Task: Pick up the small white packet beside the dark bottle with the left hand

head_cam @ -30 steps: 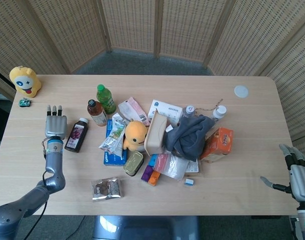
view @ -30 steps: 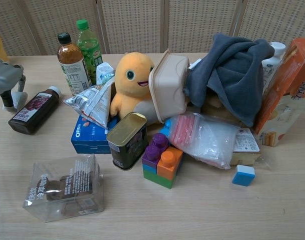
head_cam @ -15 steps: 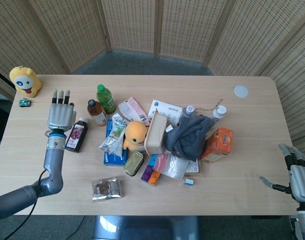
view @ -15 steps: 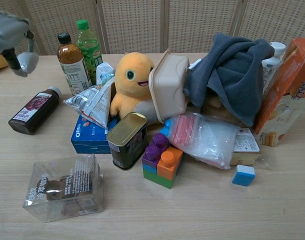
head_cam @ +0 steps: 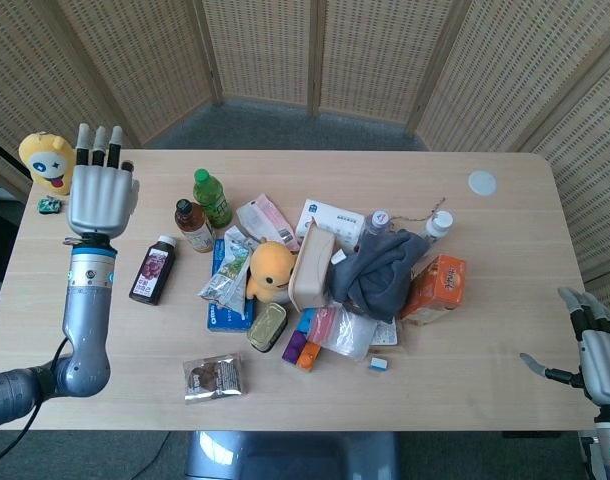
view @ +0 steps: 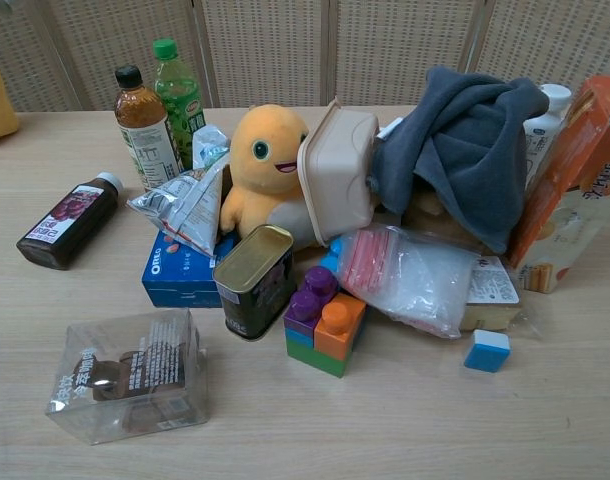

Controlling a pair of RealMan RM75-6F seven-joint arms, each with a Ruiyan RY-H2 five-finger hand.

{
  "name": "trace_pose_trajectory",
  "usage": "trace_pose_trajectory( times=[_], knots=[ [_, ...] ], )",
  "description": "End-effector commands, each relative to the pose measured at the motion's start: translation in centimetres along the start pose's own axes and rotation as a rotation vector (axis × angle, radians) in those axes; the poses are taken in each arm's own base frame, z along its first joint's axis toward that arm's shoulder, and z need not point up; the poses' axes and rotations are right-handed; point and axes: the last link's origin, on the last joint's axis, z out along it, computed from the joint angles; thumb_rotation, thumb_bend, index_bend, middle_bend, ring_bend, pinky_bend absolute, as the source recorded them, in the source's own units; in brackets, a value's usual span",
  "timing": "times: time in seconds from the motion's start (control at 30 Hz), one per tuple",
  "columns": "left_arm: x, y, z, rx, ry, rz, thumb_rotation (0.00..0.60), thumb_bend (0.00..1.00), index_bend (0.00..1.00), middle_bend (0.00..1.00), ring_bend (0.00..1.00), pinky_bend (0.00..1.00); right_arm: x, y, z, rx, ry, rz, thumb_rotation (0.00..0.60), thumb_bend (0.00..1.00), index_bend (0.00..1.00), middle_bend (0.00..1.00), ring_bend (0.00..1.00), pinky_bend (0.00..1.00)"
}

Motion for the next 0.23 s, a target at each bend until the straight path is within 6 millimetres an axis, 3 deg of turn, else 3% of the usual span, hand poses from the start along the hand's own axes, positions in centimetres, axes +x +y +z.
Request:
trace_pose_trajectory(
  times=[0.03, 0.23],
  knots=[
    [0.45, 0.04, 0.03, 0.000, 0.003, 0.000, 0.600, 0.00, 0.55, 0.00, 0.00, 0.00, 0.01, 0.01, -0.02, 0.000, 0.001, 0.000, 0.426, 0.00, 0.00, 0.00, 0.00, 0.00],
    [0.38, 0.49, -0.02, -0.011, 0.002, 0.016, 0.600, 0.00, 0.55, 0.00, 0.00, 0.00, 0.01, 0.08, -0.02, -0.002, 0.001, -0.003, 0.426, 0.00, 0.00, 0.00, 0.00, 0.00]
  ],
)
